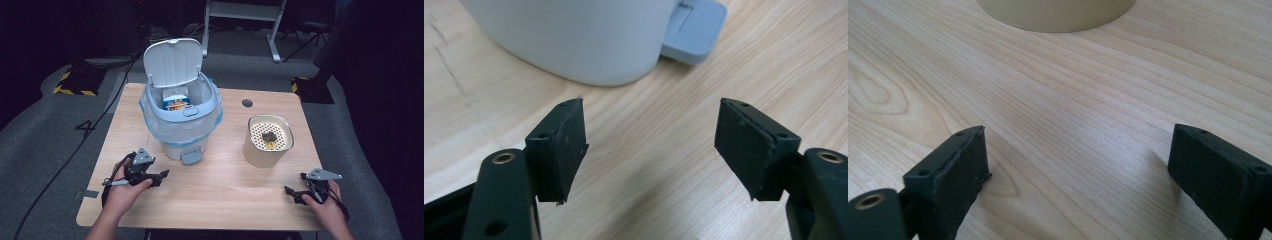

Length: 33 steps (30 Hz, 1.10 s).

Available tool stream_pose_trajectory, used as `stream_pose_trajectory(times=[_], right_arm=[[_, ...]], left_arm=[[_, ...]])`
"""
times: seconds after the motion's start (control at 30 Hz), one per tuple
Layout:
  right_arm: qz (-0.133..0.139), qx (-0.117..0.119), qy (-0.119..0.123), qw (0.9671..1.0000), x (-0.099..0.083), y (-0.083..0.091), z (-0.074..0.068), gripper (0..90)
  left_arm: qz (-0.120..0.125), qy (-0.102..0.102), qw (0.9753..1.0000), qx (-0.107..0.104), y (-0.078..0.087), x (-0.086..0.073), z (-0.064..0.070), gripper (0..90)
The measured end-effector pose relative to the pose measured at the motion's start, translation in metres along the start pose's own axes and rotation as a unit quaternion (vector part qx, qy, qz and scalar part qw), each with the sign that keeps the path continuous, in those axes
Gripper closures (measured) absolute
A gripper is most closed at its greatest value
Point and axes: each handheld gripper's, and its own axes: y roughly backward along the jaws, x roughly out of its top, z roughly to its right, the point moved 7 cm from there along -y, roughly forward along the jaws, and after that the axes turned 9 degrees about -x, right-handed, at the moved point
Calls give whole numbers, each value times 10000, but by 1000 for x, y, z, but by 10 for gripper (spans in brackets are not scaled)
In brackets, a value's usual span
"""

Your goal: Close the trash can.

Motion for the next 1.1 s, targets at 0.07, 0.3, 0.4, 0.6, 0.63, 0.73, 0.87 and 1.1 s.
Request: stream_pose_trajectory(times=[0.07, 0.3, 0.4, 0.6, 0.63, 0.73, 0.87, 1.1], right_arm=[[2, -8, -9, 10000, 0, 0, 0, 91], [4, -9, -8, 10000, 0, 0, 0, 92], [5, -9, -6, 10000, 0, 0, 0, 92], [6, 9, -13, 10000, 1, -1, 0, 89], [6, 9, -10, 10000, 1, -1, 0, 90], [6, 8, -9, 10000, 1, -1, 0, 89], [6, 8, -10, 10000, 1, -1, 0, 89], [9, 4, -6, 10000, 1, -1, 0, 89]], left_arm=[[33, -23, 10000, -45, 6, 3, -1, 298], [222, -138, 9996, -108, 31, 20, -2, 298], [314, -182, 9992, -151, 39, 28, -2, 298], [527, -222, 9982, -198, 55, 46, -2, 298], [542, -219, 9981, -204, 58, 48, -2, 300], [646, -197, 9974, -237, 67, 59, -3, 316], [820, -200, 9961, -245, 76, 70, -7, 304], [1236, -176, 9911, -465, 91, 92, -12, 315]])
